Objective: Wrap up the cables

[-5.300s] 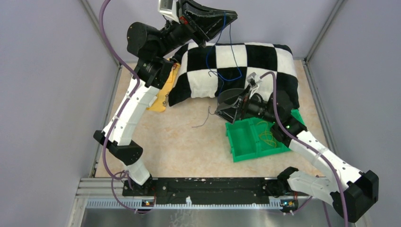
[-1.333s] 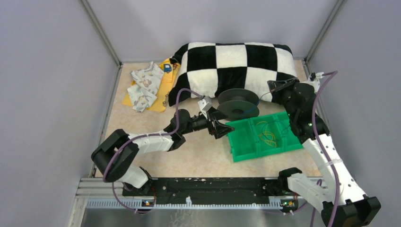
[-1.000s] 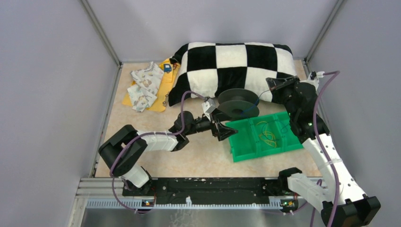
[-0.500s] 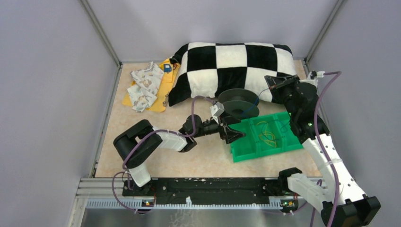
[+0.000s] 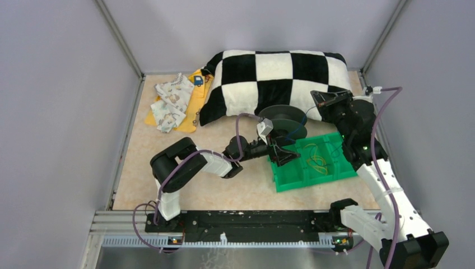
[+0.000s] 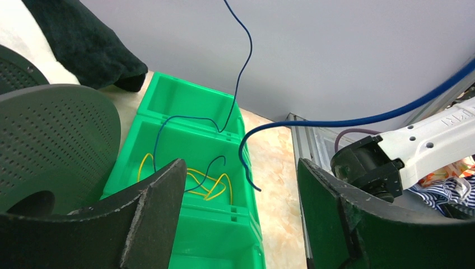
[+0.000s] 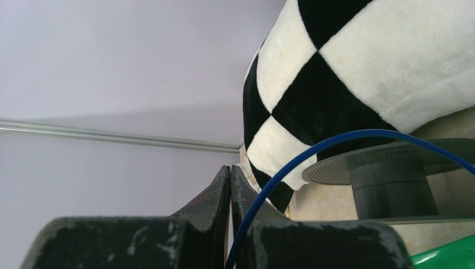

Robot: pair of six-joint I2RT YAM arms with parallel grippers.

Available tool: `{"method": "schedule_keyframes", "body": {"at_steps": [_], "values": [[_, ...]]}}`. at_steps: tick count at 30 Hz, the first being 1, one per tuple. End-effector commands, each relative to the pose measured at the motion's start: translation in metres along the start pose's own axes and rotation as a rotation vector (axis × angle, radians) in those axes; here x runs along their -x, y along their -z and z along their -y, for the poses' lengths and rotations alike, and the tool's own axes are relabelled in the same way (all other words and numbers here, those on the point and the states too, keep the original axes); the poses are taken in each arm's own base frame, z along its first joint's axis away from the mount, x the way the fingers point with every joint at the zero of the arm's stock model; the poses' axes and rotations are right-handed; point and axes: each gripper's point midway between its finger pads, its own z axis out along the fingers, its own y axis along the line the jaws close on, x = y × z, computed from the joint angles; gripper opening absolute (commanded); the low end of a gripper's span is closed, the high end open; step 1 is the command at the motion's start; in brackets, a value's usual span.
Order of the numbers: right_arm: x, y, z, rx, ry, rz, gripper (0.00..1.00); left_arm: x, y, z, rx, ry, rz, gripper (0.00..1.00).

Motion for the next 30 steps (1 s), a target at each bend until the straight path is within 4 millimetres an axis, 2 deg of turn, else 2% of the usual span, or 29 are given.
{"method": "schedule_keyframes", "body": {"at_steps": [1, 5, 10, 14, 17, 18, 21, 23, 26, 30], "values": [[0.006, 0.006, -0.016, 0.067, -0.024, 0.012, 0.00, 0.038, -0.011, 0.016, -0.066, -0.056, 0.143, 0.76], [0.004, 0.007, -0.011, 0.061, -0.035, 0.005, 0.00, 0.041, -0.013, 0.014, -0.058, -0.070, 0.149, 0.68], [0.002, 0.006, -0.012, 0.066, -0.045, -0.004, 0.00, 0.043, -0.016, 0.014, -0.059, -0.084, 0.143, 0.66], [0.001, 0.005, -0.010, 0.066, -0.056, -0.011, 0.00, 0.042, -0.017, 0.015, -0.070, -0.081, 0.139, 0.57], [0.002, 0.006, -0.008, 0.065, -0.067, -0.012, 0.00, 0.040, -0.018, 0.020, -0.101, -0.067, 0.134, 0.41], [0.003, 0.006, -0.008, 0.063, -0.067, -0.012, 0.00, 0.039, -0.017, 0.021, -0.105, -0.063, 0.127, 0.30], [0.007, 0.007, -0.006, 0.052, -0.057, -0.004, 0.00, 0.039, -0.016, 0.018, -0.087, -0.066, 0.122, 0.09], [0.010, 0.009, -0.005, 0.040, -0.045, 0.002, 0.00, 0.041, -0.015, 0.016, -0.063, -0.077, 0.124, 0.00], [0.013, 0.013, 0.002, 0.017, -0.025, 0.010, 0.00, 0.044, -0.012, 0.016, -0.043, -0.104, 0.109, 0.00], [0.026, 0.019, 0.025, -0.052, 0.004, 0.056, 0.00, 0.043, -0.002, 0.021, -0.024, -0.176, 0.011, 0.00]]}}
